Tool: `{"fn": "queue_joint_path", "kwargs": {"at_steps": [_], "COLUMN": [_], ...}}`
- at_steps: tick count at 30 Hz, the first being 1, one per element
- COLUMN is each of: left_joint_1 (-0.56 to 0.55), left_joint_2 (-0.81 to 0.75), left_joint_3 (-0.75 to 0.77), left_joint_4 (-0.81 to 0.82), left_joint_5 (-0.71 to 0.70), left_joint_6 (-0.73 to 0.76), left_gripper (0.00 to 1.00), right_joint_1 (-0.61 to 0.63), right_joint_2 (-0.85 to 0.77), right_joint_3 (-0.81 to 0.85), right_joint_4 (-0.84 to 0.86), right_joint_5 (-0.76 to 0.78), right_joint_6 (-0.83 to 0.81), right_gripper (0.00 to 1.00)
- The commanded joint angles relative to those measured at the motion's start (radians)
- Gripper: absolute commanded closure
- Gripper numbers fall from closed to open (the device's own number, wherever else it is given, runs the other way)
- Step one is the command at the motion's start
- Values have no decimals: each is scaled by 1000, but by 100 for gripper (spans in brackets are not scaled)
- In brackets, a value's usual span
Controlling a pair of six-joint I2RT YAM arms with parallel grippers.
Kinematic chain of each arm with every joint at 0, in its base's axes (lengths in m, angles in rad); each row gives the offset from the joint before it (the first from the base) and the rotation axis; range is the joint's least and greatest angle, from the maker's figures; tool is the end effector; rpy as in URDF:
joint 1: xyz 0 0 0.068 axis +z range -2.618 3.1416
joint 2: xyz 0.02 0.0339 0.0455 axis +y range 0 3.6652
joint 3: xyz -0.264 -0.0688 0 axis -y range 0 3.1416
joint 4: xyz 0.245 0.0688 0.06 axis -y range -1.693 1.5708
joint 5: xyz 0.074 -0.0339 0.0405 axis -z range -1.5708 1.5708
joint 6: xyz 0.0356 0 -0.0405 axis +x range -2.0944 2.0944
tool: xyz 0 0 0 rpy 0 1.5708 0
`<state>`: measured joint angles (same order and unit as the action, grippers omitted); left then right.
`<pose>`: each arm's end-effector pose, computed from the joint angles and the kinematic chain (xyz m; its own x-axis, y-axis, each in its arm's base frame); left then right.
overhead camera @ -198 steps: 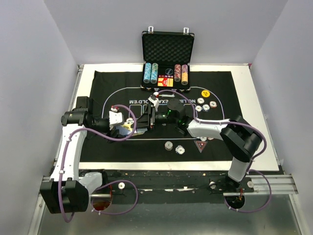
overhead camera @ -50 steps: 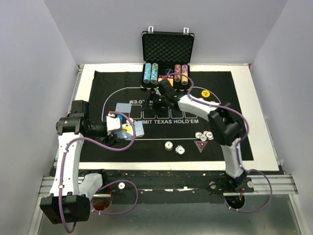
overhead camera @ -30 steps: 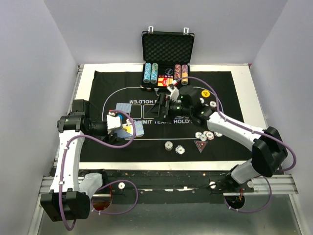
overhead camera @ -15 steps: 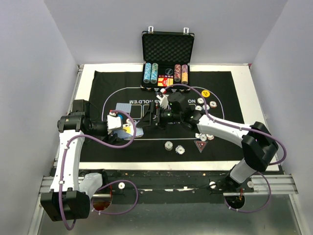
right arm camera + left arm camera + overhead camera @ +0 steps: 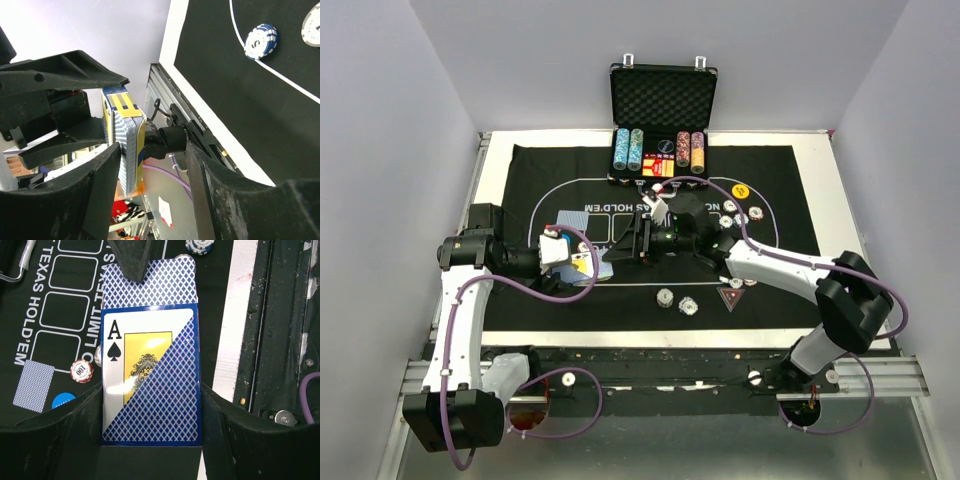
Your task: Distribute texas hold em gaming equipment
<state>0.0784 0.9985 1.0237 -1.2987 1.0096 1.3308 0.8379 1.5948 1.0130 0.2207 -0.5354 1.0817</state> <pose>0.1496 -0.0185 0.3127 -0.0269 0.5164 -0.8559 0.9747 0.2035 0.0921 0.2286 0.2811 0.2560 -0.9572 0.0714 -0.2804 -0.2417 0.3355 0.9105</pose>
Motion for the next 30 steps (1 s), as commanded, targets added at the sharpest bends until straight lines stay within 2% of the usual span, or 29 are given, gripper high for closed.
{"fn": "queue_joint_path", "kwargs": {"at_steps": [1, 12, 14, 17, 18, 25, 30], "left_joint_1": [6, 6, 6, 8, 8, 7, 6], "left_joint_2": [-9, -9, -8, -8, -8, 2, -4], "left_joint_3": [12, 7, 6, 7, 9, 13, 18], "left_joint_4": [19, 22, 22, 26, 26, 18, 10], "left_joint_5": [52, 55, 55, 55, 55, 55, 57], "left_joint_6": [-1, 1, 1, -2, -2, -4, 2], "left_gripper": [53, 53, 53, 53, 53, 53, 53], "right_joint_1": [6, -16, -16, -16, -14, 44, 58], "right_joint_2": [-41, -107, -119, -134, -133, -30, 11], "right_joint_3": [-34, -65, -57, -28, -15, 134, 156], "right_joint_4": [26, -20, -29, -49, -63, -274, -291], "right_joint_5": [-11, 6, 8, 5, 6, 81, 89], "right_joint_6": [17, 4, -6, -26, -37, -166, -177], "right_gripper": [38, 42, 38, 19, 16, 13, 17]}}
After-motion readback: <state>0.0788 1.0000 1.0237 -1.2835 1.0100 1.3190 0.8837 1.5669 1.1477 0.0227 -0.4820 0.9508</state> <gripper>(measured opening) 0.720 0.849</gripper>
